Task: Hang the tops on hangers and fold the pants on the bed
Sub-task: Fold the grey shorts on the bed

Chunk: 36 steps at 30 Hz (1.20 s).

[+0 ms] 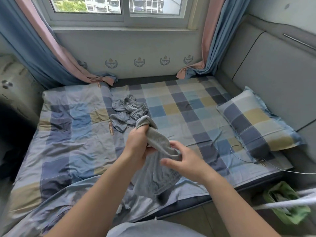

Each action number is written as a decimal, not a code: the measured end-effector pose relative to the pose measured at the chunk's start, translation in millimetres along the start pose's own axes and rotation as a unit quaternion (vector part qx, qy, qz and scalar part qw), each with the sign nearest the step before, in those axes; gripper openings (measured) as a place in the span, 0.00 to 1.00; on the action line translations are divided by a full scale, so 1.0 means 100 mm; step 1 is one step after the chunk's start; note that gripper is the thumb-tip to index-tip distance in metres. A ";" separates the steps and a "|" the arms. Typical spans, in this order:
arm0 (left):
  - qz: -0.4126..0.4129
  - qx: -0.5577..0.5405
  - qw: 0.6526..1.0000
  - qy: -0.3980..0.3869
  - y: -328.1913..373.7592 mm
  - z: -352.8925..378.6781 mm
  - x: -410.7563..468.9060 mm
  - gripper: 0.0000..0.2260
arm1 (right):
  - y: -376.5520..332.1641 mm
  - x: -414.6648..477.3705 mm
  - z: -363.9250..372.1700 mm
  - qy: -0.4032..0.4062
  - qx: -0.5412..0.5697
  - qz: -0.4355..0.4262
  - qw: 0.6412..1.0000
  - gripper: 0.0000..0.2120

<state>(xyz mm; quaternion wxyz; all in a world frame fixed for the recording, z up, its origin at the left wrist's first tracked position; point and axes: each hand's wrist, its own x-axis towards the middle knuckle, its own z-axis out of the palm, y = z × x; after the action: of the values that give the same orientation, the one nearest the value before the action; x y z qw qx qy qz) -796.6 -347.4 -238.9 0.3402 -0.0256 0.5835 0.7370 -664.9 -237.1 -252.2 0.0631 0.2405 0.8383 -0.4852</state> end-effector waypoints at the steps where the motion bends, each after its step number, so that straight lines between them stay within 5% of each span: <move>1: -0.007 -0.006 1.000 0.001 -0.02 0.04 -0.02 0.08 | 0.06 0.02 0.08 0.030 -0.039 -0.005 0.999 0.18; 3: -0.014 -0.013 1.000 -0.009 -0.01 0.10 -0.06 0.08 | 0.22 0.08 0.17 0.097 -0.108 -0.005 0.989 0.07; 7: -0.004 -0.022 0.999 -0.023 0.02 0.16 -0.07 0.07 | 0.56 0.10 0.11 0.128 -0.134 0.039 0.982 0.13; 11: 0.015 0.025 0.998 -0.050 -0.04 0.16 0.01 0.06 | 0.79 0.11 -0.13 0.156 0.014 0.082 0.984 0.11; 14: 0.009 0.128 0.987 -0.091 -0.19 0.15 0.05 0.08 | 0.78 0.14 -0.31 0.190 0.176 0.112 0.959 0.13; 19: -0.041 0.253 0.948 -0.189 -0.60 0.15 0.00 0.04 | 0.55 0.13 -0.36 0.198 0.292 0.111 0.929 0.06; 23: -0.026 0.324 0.939 -0.115 -0.88 0.12 0.02 0.19 | 0.41 0.13 -0.39 0.240 0.367 0.106 0.892 0.06; 25: -0.089 0.338 0.933 -0.087 -0.89 0.10 0.01 0.22 | 0.37 0.09 -0.45 0.259 0.402 0.095 0.873 0.07; 28: -0.274 0.297 0.902 -0.154 -0.81 0.02 -0.06 0.33 | 0.30 0.01 -0.49 0.250 0.440 0.078 0.859 0.06; 31: -0.325 0.173 0.904 -0.216 -0.84 -0.02 0.04 0.38 | 0.25 -0.05 -0.45 0.214 0.454 0.073 0.862 0.06; 36: -0.296 0.045 0.940 -0.163 -0.77 0.11 0.12 0.15 | 0.27 -0.15 -0.26 0.154 0.481 0.090 0.858 0.07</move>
<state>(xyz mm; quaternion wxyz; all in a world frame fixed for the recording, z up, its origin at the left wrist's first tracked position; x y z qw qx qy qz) -761.1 -325.6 -305.7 0.6342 -0.0613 0.5188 0.5700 -635.5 -208.9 -254.8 -0.1465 0.3871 0.4737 -0.7773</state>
